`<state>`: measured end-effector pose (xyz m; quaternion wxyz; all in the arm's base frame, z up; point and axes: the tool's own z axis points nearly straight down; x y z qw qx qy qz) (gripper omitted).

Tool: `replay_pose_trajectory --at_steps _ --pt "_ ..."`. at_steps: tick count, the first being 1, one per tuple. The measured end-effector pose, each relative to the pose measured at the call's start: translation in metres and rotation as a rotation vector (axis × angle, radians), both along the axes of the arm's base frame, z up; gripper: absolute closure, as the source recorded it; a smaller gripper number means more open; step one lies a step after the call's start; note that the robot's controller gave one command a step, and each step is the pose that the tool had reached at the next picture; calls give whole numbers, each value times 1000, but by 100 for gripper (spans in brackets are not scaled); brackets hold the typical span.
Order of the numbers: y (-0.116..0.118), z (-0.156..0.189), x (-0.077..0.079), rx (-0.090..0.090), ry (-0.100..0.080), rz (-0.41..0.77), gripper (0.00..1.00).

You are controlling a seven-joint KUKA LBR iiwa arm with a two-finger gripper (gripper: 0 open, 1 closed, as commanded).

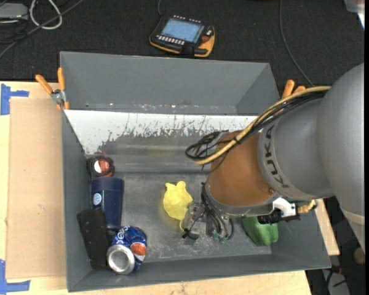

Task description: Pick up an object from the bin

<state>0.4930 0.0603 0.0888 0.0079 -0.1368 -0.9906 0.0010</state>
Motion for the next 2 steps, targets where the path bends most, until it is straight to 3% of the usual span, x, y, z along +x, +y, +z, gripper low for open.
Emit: replay_pose_trajectory --at_steps 1,2 --pt "0 34 -2 -1 8 1 100" --pt "0 80 0 0 3 3 100"
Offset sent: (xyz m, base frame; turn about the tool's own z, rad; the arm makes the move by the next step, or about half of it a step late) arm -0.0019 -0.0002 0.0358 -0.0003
